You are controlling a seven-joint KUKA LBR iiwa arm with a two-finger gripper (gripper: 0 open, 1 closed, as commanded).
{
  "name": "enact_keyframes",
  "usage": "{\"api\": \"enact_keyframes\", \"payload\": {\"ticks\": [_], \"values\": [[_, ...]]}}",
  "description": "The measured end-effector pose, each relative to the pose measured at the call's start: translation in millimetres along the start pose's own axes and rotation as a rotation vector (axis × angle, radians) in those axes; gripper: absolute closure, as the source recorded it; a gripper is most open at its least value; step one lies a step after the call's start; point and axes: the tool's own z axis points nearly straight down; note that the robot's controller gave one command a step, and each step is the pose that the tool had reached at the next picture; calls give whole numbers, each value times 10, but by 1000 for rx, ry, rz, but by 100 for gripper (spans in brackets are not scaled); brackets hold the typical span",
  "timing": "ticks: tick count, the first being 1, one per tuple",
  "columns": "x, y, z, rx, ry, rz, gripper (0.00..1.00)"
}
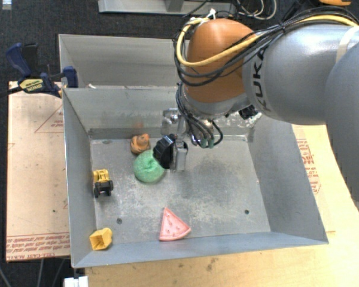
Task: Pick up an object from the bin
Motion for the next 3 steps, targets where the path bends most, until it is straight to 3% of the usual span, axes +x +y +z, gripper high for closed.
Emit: {"api": "enact_keyframes", "payload": {"ticks": [1,3], "values": [[-13,-6,-52,-1,-8,2,0],[-7,34,1180,-2,-10,20,0]]}}
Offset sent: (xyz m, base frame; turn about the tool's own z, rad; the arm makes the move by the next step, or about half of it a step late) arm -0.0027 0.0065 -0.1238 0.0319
